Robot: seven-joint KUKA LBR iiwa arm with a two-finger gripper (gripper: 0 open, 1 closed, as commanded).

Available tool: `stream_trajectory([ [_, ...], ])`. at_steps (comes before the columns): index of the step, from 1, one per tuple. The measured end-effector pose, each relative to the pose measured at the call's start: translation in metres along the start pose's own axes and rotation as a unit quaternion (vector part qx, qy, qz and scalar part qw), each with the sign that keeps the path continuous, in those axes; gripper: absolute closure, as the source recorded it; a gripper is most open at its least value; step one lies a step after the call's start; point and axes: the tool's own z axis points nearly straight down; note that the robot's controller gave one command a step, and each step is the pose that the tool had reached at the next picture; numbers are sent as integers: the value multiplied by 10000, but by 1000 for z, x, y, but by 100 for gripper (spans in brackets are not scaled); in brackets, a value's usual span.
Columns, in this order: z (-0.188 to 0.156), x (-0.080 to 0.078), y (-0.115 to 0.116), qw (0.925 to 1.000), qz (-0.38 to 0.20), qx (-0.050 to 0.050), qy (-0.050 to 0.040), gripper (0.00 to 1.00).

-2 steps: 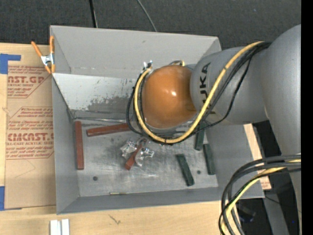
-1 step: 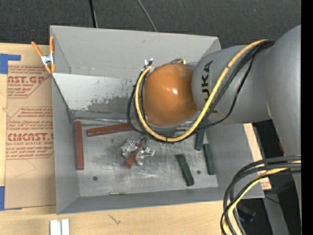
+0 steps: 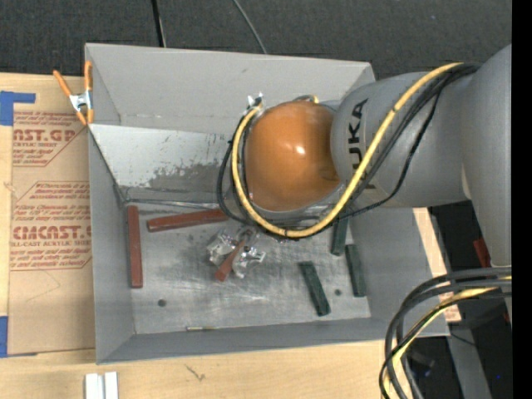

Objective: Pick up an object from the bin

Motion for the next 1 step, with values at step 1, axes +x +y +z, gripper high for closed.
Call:
stream_trajectory([
  [1,-13,0,0,10000,-1,3,-4,100],
])
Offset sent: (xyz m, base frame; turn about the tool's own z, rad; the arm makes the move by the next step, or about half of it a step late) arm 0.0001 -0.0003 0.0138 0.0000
